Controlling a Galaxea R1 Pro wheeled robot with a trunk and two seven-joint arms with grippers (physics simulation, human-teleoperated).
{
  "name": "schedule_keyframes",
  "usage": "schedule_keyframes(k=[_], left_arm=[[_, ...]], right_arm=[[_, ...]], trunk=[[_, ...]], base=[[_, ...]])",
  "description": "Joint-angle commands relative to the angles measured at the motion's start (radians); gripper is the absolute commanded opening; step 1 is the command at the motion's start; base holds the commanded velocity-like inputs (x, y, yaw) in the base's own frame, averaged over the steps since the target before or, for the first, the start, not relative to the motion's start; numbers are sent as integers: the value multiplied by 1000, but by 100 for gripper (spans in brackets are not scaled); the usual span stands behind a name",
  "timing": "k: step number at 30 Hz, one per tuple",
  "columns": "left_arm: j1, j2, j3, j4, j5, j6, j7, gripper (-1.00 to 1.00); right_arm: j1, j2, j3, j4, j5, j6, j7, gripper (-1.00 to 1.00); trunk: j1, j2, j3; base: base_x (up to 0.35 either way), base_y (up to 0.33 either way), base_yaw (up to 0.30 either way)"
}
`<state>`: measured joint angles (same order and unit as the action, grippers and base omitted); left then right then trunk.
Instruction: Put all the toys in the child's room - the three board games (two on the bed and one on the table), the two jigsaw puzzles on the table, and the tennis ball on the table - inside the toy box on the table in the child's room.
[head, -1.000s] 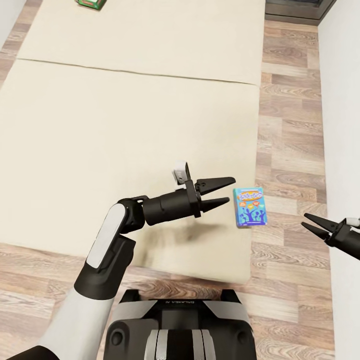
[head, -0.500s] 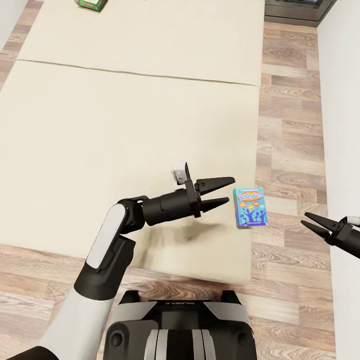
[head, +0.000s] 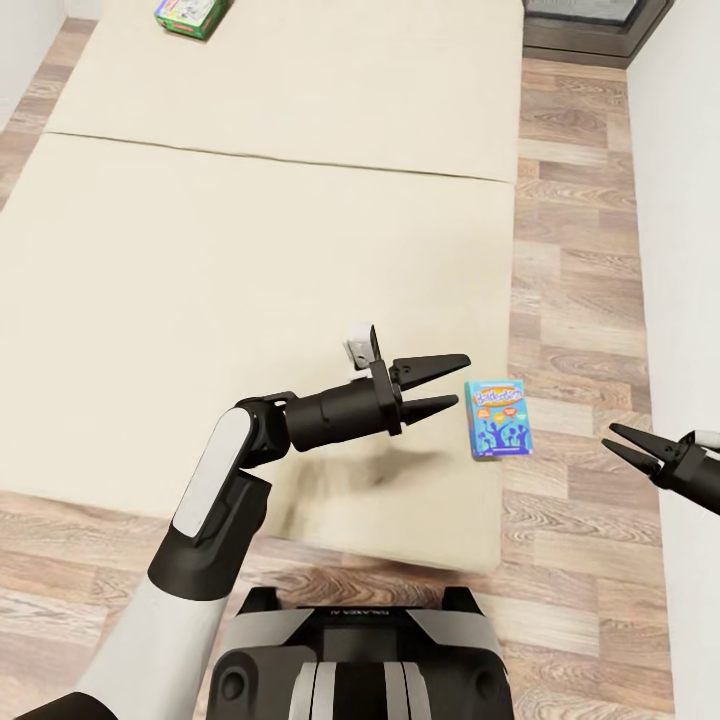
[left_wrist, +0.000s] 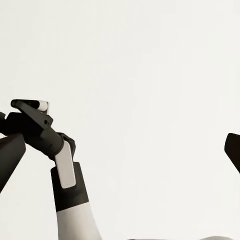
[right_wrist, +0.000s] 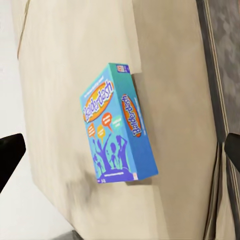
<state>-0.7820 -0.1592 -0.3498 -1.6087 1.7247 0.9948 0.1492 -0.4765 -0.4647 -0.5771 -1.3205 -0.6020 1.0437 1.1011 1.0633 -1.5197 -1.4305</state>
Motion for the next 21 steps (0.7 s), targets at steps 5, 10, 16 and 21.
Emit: schedule_keyframes(k=[5,10,16,21], left_arm=[[-1,-1,0,0,10,2,11,100],[-2,-2,-1,0,10,1,11,100],[-5,-4,-24,0,10,-10,11,100],[-26,-4,-71,0,10,-51,11,100]], right_arm=[[-5,-3,-2,25,4,3,1,100],[-8,-6,-3,53,6,3,-1,100],[-11,-8,-3,71,6,3,-3,100],[-14,-8,-2,82,8,3,-4,100]], trunk=[[0,0,8],[0,0,16],[0,0,25],[0,0,33]], base=[[0,0,0],[0,0,0],[0,0,0],[0,0,0]])
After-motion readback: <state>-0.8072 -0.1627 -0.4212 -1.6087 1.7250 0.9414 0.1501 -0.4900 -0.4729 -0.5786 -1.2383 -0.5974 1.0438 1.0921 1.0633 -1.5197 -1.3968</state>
